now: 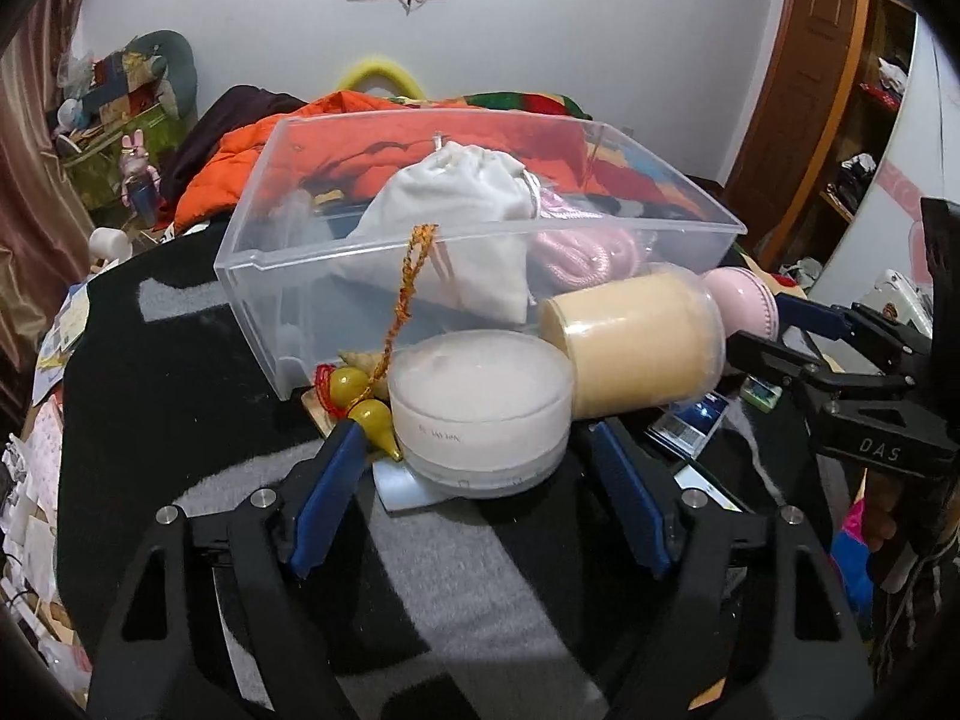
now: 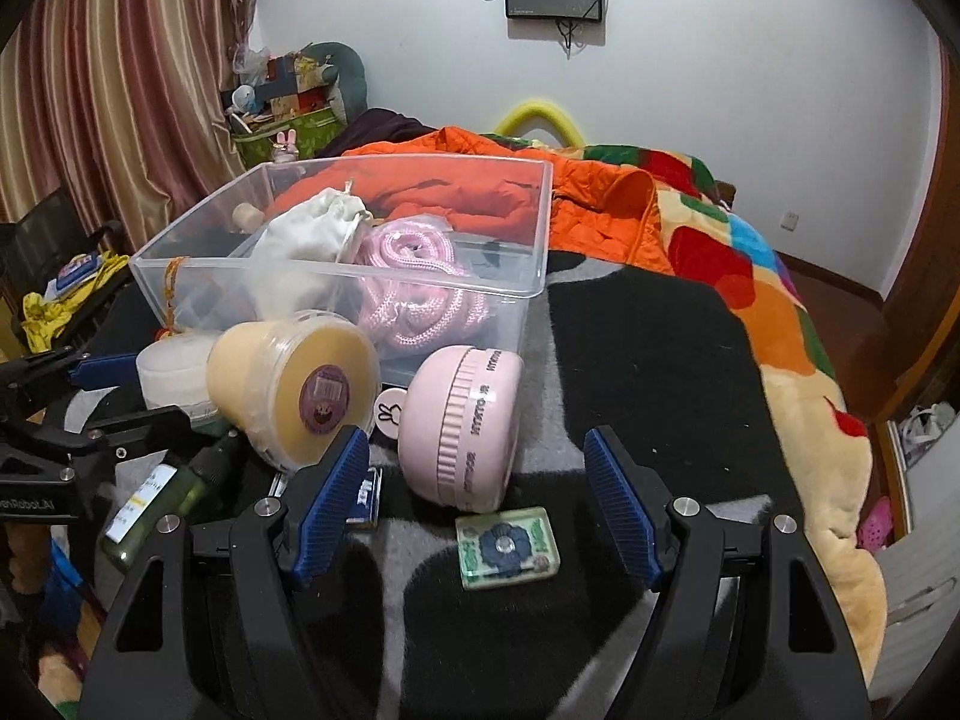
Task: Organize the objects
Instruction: 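Grasp white round container with left tool while right tool grasps pink round device, then lift and carry white container and pink device over the clear box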
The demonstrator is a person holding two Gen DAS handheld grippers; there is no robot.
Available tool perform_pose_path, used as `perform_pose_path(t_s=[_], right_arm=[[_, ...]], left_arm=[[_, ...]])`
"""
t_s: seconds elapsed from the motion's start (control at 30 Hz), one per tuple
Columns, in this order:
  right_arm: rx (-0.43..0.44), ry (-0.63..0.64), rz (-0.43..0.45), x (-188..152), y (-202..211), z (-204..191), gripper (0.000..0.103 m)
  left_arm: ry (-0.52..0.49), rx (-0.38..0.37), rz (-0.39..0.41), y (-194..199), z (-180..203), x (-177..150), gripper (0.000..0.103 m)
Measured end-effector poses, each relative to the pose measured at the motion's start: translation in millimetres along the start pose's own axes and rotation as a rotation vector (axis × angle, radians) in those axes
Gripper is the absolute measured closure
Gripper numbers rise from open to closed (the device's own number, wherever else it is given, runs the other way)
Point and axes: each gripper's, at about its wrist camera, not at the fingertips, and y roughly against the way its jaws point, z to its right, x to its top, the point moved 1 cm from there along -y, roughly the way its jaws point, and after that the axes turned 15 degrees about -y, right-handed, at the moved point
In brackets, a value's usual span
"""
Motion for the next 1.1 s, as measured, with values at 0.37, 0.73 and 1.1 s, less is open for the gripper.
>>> perform_pose_path(t_s=[0.37, 0.73, 1.1], right_arm=[[0.044, -0.029, -0.011, -1, -14, -4, 0.061], [0.084, -0.049, -0.008, -6, -2, 0, 0.062], [0.121, -0.059, 0.057, 0, 26, -4, 0.062]], left_arm=[[-0.006, 0.014, 0.023, -9, 1, 11, 0.025], [0.014, -0.009, 0.062, 11, -4, -2, 0.040], [0.050, 0.064, 0.094, 44, -16, -18, 0.040]])
